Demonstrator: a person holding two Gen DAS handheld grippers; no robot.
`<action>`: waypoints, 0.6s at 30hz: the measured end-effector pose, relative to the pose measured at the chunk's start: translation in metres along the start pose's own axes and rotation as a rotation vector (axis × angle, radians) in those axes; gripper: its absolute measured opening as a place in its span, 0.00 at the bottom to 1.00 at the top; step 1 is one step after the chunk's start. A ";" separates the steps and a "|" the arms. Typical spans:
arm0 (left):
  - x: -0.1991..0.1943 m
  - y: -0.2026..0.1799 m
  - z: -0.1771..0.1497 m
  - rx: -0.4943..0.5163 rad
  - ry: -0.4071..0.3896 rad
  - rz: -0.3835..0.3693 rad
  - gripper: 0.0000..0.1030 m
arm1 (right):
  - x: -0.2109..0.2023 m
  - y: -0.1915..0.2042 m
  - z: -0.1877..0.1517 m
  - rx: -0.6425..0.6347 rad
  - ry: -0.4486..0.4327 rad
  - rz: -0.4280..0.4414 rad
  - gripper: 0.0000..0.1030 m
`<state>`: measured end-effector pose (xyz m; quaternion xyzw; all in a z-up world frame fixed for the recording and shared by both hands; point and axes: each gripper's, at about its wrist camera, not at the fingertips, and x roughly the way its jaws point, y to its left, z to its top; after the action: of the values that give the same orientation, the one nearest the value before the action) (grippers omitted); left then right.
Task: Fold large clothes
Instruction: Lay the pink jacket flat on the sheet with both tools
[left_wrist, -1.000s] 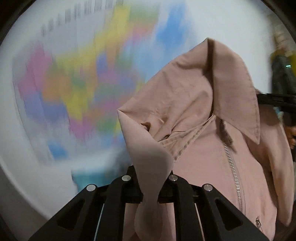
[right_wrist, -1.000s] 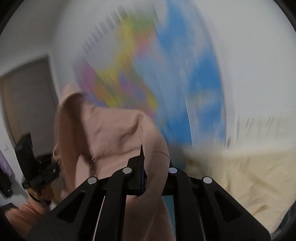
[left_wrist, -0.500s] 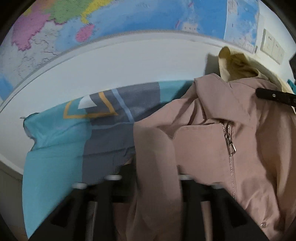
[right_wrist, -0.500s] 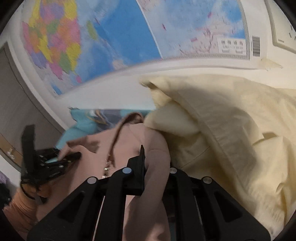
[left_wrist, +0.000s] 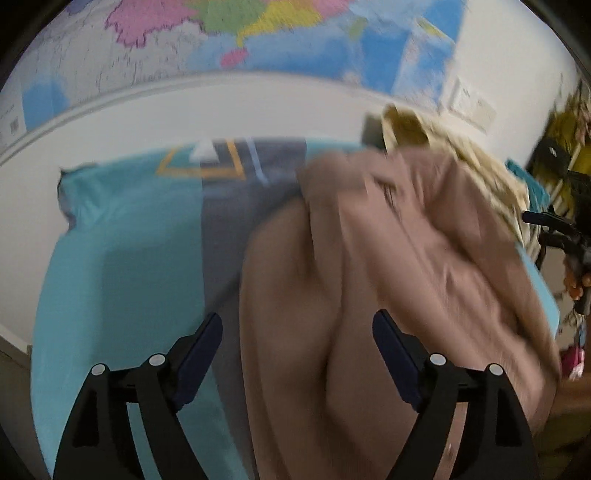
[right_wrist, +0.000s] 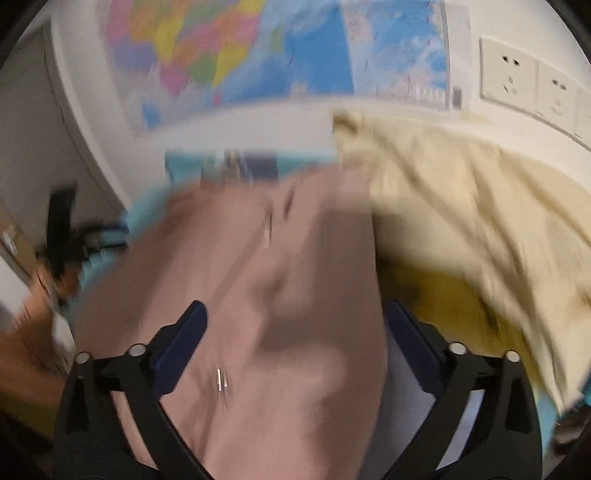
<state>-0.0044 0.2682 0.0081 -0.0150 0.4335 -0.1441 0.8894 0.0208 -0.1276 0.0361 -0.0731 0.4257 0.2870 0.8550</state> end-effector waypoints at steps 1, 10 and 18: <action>0.000 -0.001 -0.014 -0.008 0.018 -0.011 0.79 | 0.002 0.006 -0.014 -0.001 0.030 0.001 0.94; 0.014 0.002 -0.062 -0.113 0.040 -0.098 0.79 | 0.011 -0.001 -0.078 0.122 0.109 0.033 0.04; -0.011 0.006 -0.065 -0.097 -0.004 -0.029 0.79 | -0.116 -0.131 -0.039 0.352 -0.207 -0.307 0.03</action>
<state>-0.0597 0.2835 -0.0254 -0.0645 0.4380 -0.1359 0.8863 0.0115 -0.2995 0.0848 0.0429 0.3635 0.0814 0.9271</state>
